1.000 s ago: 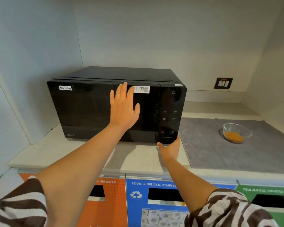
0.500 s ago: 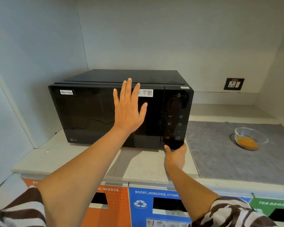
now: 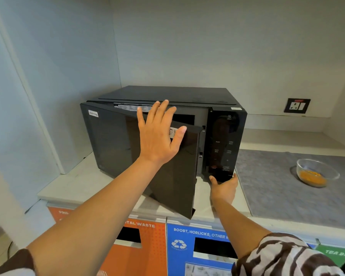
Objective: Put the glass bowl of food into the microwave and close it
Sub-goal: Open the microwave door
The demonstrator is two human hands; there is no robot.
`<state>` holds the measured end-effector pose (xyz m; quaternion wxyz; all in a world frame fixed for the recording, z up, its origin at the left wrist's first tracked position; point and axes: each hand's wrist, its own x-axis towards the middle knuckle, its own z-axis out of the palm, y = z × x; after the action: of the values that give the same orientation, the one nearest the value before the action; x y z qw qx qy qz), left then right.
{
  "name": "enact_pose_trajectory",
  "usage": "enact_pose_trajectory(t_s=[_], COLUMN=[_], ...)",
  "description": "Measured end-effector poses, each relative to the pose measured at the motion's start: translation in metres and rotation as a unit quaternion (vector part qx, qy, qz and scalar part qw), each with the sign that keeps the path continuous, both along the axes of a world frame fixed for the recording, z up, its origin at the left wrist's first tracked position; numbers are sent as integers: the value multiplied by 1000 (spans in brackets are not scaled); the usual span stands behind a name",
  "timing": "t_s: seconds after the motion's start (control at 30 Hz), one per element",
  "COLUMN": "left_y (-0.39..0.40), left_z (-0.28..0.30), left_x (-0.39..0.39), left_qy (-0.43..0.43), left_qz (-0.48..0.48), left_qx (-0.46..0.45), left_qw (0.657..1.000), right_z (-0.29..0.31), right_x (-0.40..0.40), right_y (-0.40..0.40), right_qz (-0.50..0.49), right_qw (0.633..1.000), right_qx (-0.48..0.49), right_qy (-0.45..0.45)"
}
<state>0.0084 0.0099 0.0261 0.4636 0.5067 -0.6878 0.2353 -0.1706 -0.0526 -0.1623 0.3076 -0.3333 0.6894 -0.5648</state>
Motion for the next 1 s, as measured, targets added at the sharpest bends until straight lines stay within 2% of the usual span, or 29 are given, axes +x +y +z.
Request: enact_pose_trajectory(t_s=[0.27, 0.43, 1.0], left_y=[15, 22, 52], left_z=[2, 4, 11], left_x=[9, 0, -23], left_qy=[-12, -6, -4], left_qz=[-7, -16, -20], left_qx=[37, 51, 95], left_qw=[999, 999, 995], right_z=[9, 22, 40], right_x=[1, 2, 10], right_y=[3, 13, 56], right_qz=[-13, -33, 39], right_qw=[999, 995, 970], right_qx=[31, 44, 43], right_qy=[28, 82, 236])
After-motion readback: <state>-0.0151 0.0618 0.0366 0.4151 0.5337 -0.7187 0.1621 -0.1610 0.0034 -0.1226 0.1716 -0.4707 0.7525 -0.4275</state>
